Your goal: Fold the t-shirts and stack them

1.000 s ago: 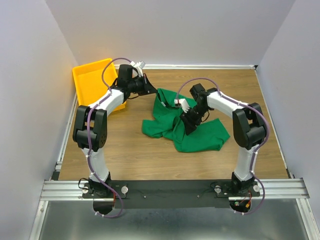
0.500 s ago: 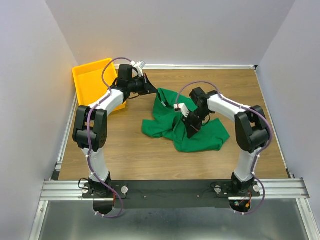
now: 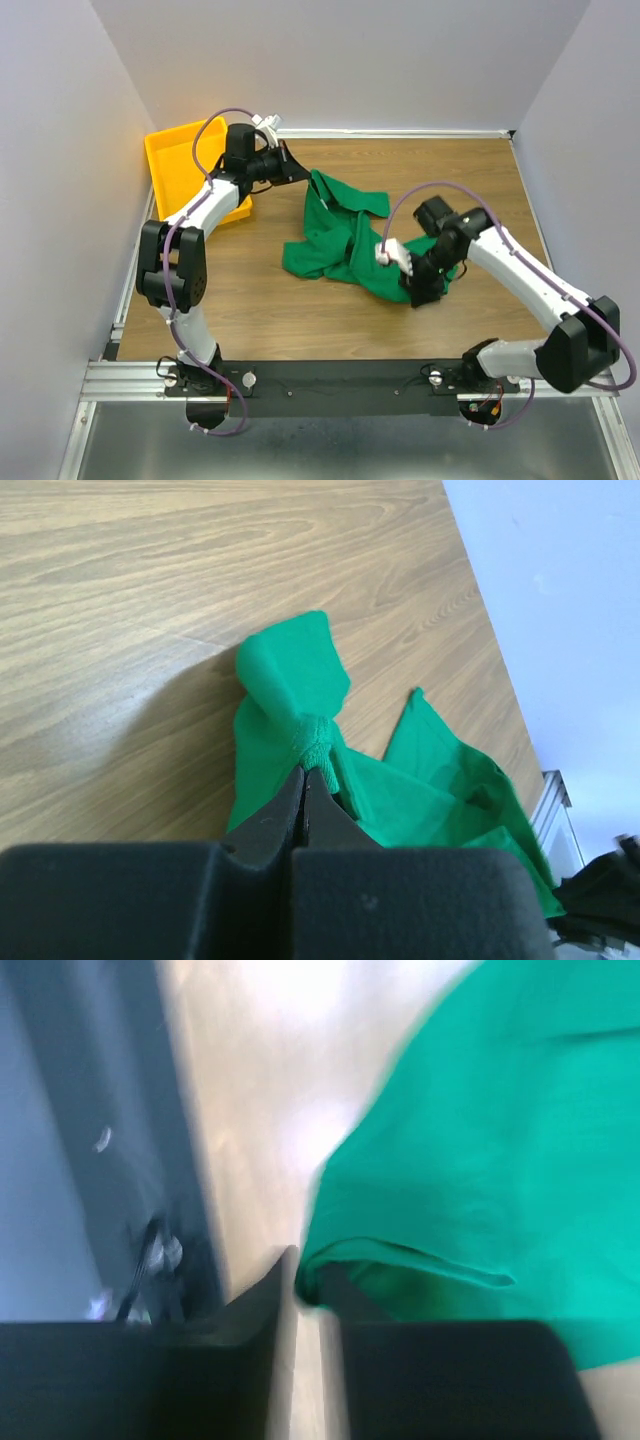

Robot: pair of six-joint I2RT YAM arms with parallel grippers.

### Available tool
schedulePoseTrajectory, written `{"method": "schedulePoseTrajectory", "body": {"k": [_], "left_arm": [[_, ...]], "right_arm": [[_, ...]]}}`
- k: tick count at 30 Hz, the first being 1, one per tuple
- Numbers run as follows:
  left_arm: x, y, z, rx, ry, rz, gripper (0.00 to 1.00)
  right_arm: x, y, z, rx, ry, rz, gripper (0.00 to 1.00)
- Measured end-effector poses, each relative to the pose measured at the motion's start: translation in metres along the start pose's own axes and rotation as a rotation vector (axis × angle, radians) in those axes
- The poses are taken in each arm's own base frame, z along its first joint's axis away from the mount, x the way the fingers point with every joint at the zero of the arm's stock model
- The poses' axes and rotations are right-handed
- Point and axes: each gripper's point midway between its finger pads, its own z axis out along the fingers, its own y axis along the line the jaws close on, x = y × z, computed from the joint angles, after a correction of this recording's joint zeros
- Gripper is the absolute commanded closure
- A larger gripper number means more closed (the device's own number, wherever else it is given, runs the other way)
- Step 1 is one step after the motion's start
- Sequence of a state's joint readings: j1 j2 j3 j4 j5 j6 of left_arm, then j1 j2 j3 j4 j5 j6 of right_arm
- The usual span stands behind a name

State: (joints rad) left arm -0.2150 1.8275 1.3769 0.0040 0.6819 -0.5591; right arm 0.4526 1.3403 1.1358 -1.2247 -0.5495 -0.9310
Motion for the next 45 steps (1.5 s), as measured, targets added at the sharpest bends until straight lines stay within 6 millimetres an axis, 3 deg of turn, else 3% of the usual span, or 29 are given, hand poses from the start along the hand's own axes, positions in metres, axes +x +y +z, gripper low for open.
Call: {"method": "schedulePoseTrajectory", "body": {"k": [3, 6, 10, 12, 15, 17, 21, 26, 35, 38, 41, 43, 45], "left_arm": [[0.004, -0.001, -0.002, 0.007, 0.006, -0.001, 1.0], [0.016, 0.005, -0.002, -0.001, 0.027, -0.019, 1.0], [0.022, 0.008, -0.002, -0.006, 0.037, -0.029, 1.0], [0.021, 0.008, -0.002, -0.006, 0.036, -0.028, 1.0], [0.021, 0.008, -0.002, -0.005, 0.035, -0.027, 1.0], [0.021, 0.007, -0.002, -0.002, 0.035, -0.026, 1.0], [0.02, 0.006, -0.002, 0.002, 0.034, -0.024, 1.0], [0.018, 0.003, -0.004, 0.008, 0.028, -0.017, 1.0], [0.018, 0.001, -0.004, 0.015, 0.03, -0.019, 1.0], [0.018, 0.001, -0.004, 0.015, 0.03, -0.02, 1.0], [0.018, 0.001, -0.004, 0.016, 0.03, -0.021, 1.0], [0.018, 0.001, -0.004, 0.017, 0.031, -0.022, 1.0], [0.018, 0.001, -0.004, 0.017, 0.031, -0.023, 1.0]], "right_arm": [[0.028, 0.037, 0.014, -0.101, 0.091, -0.068, 0.22], [0.031, 0.049, 0.013, -0.137, 0.121, -0.106, 0.22], [0.019, 0.03, 0.003, -0.096, 0.097, -0.067, 0.28], [0.015, 0.005, -0.001, -0.046, 0.072, 0.065, 0.38], [0.02, -0.03, 0.014, -0.025, 0.069, 0.239, 0.45], [0.028, -0.037, 0.032, -0.055, 0.096, 0.334, 0.45], [0.033, -0.037, 0.054, -0.077, 0.127, 0.433, 0.44], [0.028, -0.038, 0.067, -0.056, 0.137, 0.469, 0.44], [0.053, -0.047, 0.085, -0.007, 0.218, 0.547, 0.46], [0.055, -0.047, 0.087, 0.001, 0.227, 0.555, 0.62], [0.054, -0.047, 0.087, 0.004, 0.226, 0.556, 0.88], [0.053, -0.047, 0.087, 0.006, 0.225, 0.545, 0.97], [0.051, -0.046, 0.084, 0.012, 0.218, 0.537, 0.99]]}}
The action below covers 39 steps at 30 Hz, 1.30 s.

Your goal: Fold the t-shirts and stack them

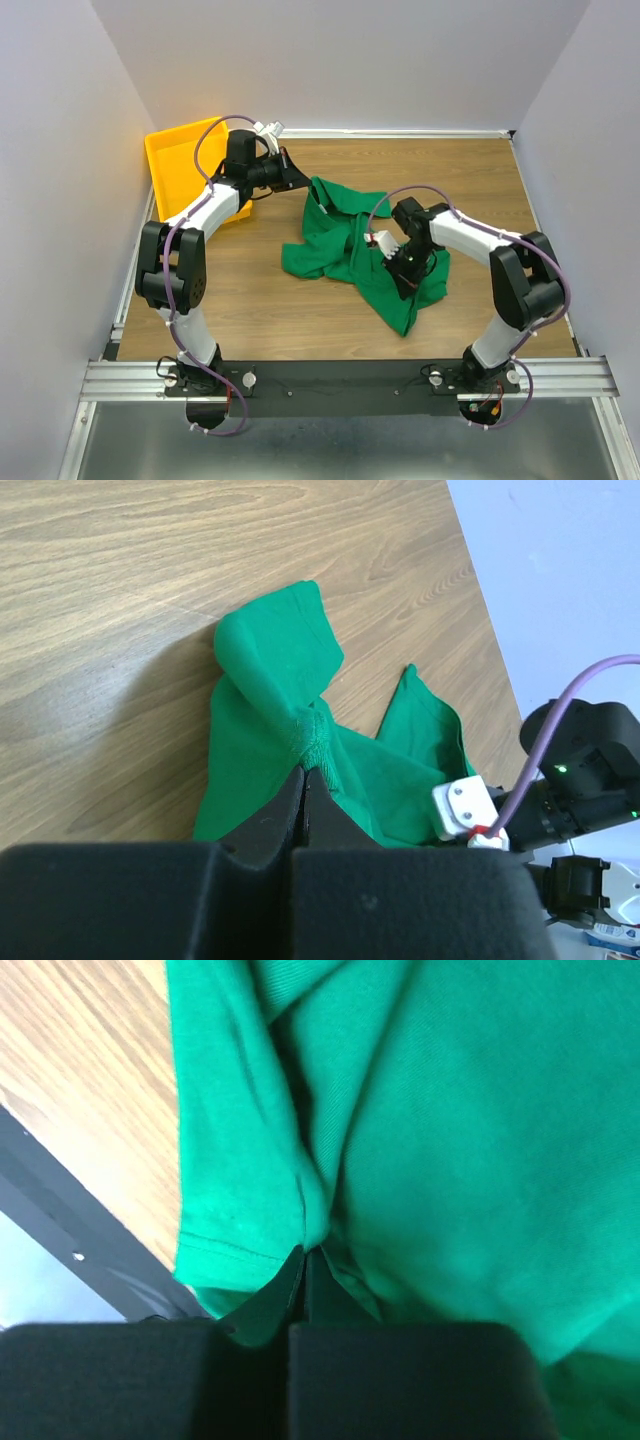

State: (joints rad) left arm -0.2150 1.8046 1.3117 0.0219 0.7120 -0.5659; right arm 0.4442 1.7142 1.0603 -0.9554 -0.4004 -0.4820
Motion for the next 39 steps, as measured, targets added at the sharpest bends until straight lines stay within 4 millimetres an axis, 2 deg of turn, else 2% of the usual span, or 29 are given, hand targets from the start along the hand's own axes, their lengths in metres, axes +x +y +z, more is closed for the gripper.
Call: {"method": "schedulePoseTrajectory", "body": {"k": [4, 9, 13, 15, 19, 20, 22, 24, 25, 26, 28, 32, 35, 36, 39], "left_arm": [[0.0, -0.001, 0.0, 0.003, 0.001, 0.0, 1.0], [-0.007, -0.005, -0.001, 0.011, -0.01, 0.012, 1.0], [-0.019, -0.016, -0.004, 0.025, -0.035, 0.037, 1.0], [-0.029, -0.024, -0.008, 0.035, -0.057, 0.057, 1.0], [-0.06, -0.053, -0.024, 0.06, -0.133, 0.116, 1.0], [-0.069, -0.062, -0.029, 0.066, -0.16, 0.13, 1.0], [-0.087, -0.082, -0.04, 0.086, -0.221, 0.163, 1.0], [-0.106, -0.103, -0.054, 0.11, -0.293, 0.19, 1.0], [-0.118, -0.12, -0.065, 0.134, -0.346, 0.215, 1.0], [-0.127, -0.131, -0.073, 0.152, -0.383, 0.225, 1.0], [-0.146, -0.163, -0.096, 0.204, -0.478, 0.271, 1.0], [-0.175, -0.224, -0.149, 0.292, -0.663, 0.369, 1.0], [-0.188, -0.267, -0.196, 0.338, -0.811, 0.441, 1.0], [-0.192, -0.289, -0.222, 0.359, -0.885, 0.476, 1.0], [-0.195, -0.337, -0.281, 0.419, -1.04, 0.555, 1.0]], "right_arm": [[-0.003, 0.002, -0.014, 0.035, -0.036, -0.026, 0.99], [-0.009, -0.001, -0.045, 0.126, -0.087, -0.071, 0.99], [-0.012, -0.025, -0.074, 0.227, -0.124, -0.064, 0.99], [-0.017, -0.044, -0.099, 0.3, -0.155, -0.05, 1.0], [-0.039, -0.087, -0.182, 0.499, -0.296, -0.025, 0.99], [-0.044, -0.096, -0.209, 0.557, -0.344, -0.015, 1.0], [-0.056, -0.11, -0.278, 0.701, -0.469, -0.003, 0.99], [-0.059, -0.115, -0.34, 0.826, -0.579, 0.012, 0.99], [-0.059, -0.114, -0.369, 0.885, -0.629, 0.015, 0.99], [-0.062, -0.109, -0.39, 0.928, -0.67, 0.006, 0.99], [-0.057, -0.099, -0.45, 1.053, -0.776, 0.011, 1.0], [-0.046, -0.071, -0.531, 1.255, -0.928, 0.013, 1.0], [-0.034, -0.046, -0.579, 1.402, -1.031, 0.023, 0.99], [-0.029, -0.039, -0.591, 1.441, -1.059, 0.03, 0.99], [-0.016, -0.01, -0.635, 1.576, -1.176, 0.04, 0.99]]}}
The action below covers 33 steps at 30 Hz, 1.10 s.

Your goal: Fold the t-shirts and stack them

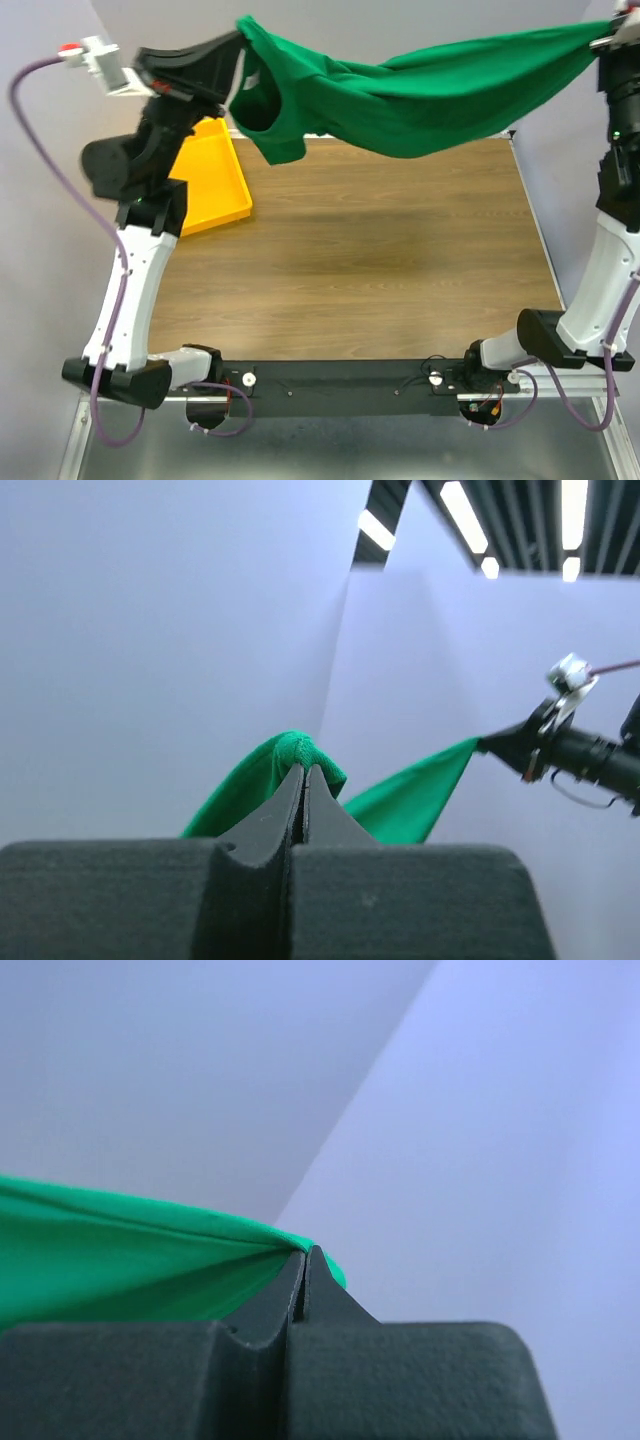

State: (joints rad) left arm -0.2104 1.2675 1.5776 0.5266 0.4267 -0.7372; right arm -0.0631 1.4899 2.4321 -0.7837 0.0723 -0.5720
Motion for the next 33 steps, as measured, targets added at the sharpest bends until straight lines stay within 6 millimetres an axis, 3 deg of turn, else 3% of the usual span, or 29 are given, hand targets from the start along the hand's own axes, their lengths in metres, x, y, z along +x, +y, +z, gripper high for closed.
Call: {"method": "schedulePoseTrajectory", "body": {"k": [2, 6, 9, 13, 16, 17, 19, 21, 23, 24, 25, 26, 27, 30, 33], "left_arm": [[-0.043, -0.031, -0.002, 0.049, -0.1, 0.055, 1.0], [-0.11, -0.087, -0.015, 0.14, -0.255, 0.135, 1.0], [-0.131, -0.111, -0.027, 0.171, -0.305, 0.159, 1.0], [-0.131, -0.115, -0.038, 0.163, -0.307, 0.155, 1.0], [-0.093, -0.087, -0.045, 0.09, -0.225, 0.093, 1.0], [-0.08, -0.077, -0.046, 0.068, -0.199, 0.076, 1.0], [-0.031, -0.043, -0.056, -0.014, -0.103, 0.016, 1.0], [0.033, -0.002, -0.076, -0.121, 0.028, -0.06, 1.0], [0.098, 0.035, -0.103, -0.224, 0.152, -0.136, 1.0], [0.139, 0.055, -0.125, -0.295, 0.234, -0.185, 1.0], [0.163, 0.067, -0.139, -0.336, 0.283, -0.213, 1.0], [0.205, 0.084, -0.168, -0.41, 0.372, -0.262, 1.0], [0.232, 0.093, -0.188, -0.457, 0.431, -0.295, 1.0], [0.293, 0.11, -0.239, -0.563, 0.58, -0.377, 1.0], [0.333, 0.121, -0.27, -0.633, 0.694, -0.44, 1.0]], "right_arm": [[-0.03, -0.028, -0.015, 0.103, -0.091, 0.02, 0.99], [-0.081, -0.073, -0.051, 0.263, -0.256, 0.055, 0.99], [-0.105, -0.097, -0.084, 0.35, -0.347, 0.072, 0.99], [-0.117, -0.11, -0.11, 0.404, -0.402, 0.079, 0.99], [-0.098, -0.098, -0.106, 0.375, -0.36, 0.072, 0.99], [-0.079, -0.083, -0.094, 0.339, -0.312, 0.063, 0.99], [-0.042, -0.055, -0.071, 0.267, -0.224, 0.053, 0.99], [0.017, -0.009, -0.041, 0.155, -0.096, 0.037, 0.99], [0.098, 0.054, -0.015, 0.001, 0.08, 0.025, 0.99], [0.127, 0.076, -0.009, -0.053, 0.141, 0.022, 0.99], [0.186, 0.12, -0.004, -0.156, 0.259, 0.026, 0.99], [0.222, 0.148, -0.008, -0.229, 0.334, 0.029, 0.99], [0.259, 0.176, -0.015, -0.299, 0.41, 0.036, 0.99], [0.337, 0.242, -0.051, -0.492, 0.591, 0.067, 0.99], [0.376, 0.278, -0.071, -0.612, 0.686, 0.094, 0.99]]}}
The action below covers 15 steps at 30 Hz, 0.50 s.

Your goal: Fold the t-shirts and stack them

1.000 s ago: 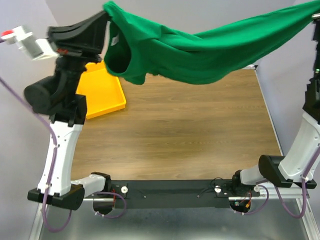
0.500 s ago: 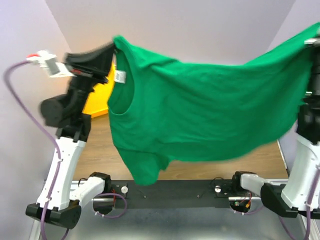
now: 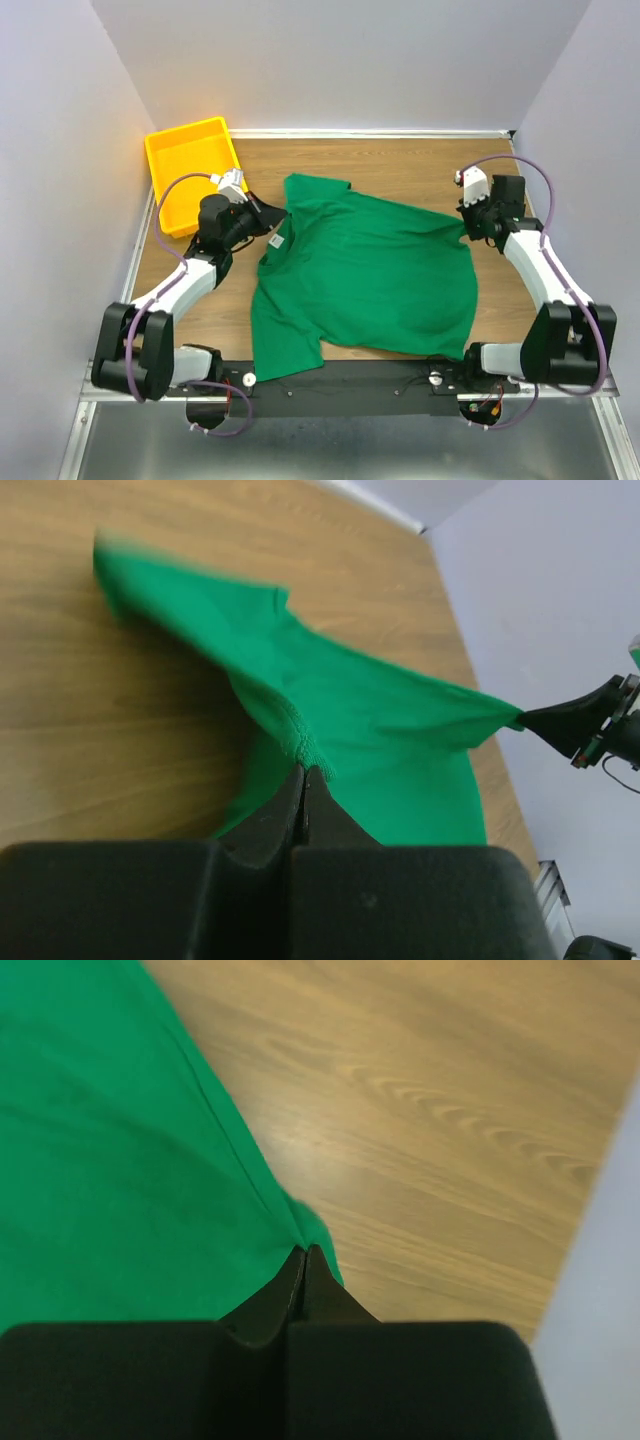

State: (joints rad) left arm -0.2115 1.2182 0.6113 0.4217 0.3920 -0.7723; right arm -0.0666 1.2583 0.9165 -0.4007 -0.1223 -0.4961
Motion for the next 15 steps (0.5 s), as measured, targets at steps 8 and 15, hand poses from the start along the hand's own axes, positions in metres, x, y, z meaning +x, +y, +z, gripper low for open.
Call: {"method": "schedulePoseTrajectory", "body": {"k": [8, 15], "left_arm": [[0.021, 0.027, 0.024, -0.059, 0.105, -0.029, 1.0], [0.002, 0.031, 0.047, -0.104, 0.119, 0.0, 1.0]], "right_arm": [[0.029, 0.02, 0.045, -0.112, 0.106, 0.05, 0.99], [0.006, 0.01, 0.048, -0.09, 0.06, 0.078, 0.99]]}}
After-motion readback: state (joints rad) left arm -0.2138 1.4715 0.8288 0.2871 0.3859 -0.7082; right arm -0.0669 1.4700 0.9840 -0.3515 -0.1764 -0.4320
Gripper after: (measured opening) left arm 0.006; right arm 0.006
